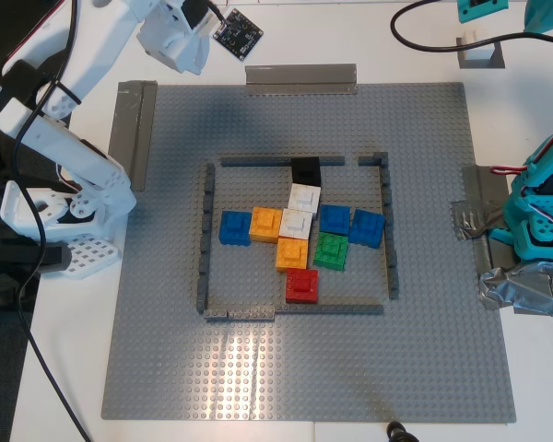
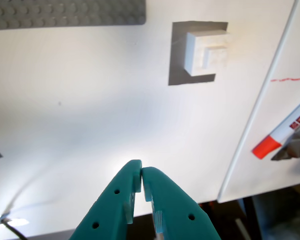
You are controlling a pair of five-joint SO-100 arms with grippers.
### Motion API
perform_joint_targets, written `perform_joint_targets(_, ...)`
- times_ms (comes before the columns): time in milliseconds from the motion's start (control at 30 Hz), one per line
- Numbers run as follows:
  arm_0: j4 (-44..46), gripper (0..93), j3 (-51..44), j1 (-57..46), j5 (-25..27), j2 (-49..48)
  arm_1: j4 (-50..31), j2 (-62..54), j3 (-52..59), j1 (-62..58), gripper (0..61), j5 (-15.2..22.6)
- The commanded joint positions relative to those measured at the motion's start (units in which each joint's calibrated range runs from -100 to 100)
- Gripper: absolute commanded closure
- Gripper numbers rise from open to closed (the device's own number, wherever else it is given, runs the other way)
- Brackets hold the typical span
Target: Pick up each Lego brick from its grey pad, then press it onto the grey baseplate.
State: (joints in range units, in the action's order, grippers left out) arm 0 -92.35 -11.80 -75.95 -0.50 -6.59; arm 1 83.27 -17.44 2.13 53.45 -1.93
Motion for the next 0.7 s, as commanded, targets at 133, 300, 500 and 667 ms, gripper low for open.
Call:
perform_joint_targets(133, -0.2, 92.7, -1.8, 0.3, 0.2, -2.4, 4.4, 5.2, 0.6, 5.0, 61.3, 3.8)
perform_joint_targets(300, -0.2, 92.7, -1.7, 0.3, -0.1, -2.3, 4.4, 5.1, 0.5, 5.0, 61.3, 3.8)
perform_joint_targets(500, -0.1, 92.7, 0.9, -1.1, -0.2, -2.3, 3.9, 4.2, 0.9, 5.1, 61.3, 3.6)
perform_joint_targets(667, 0.5, 92.7, 4.6, -2.6, 0.0, -2.2, 3.8, 5.4, -2.3, 5.8, 61.3, 3.5)
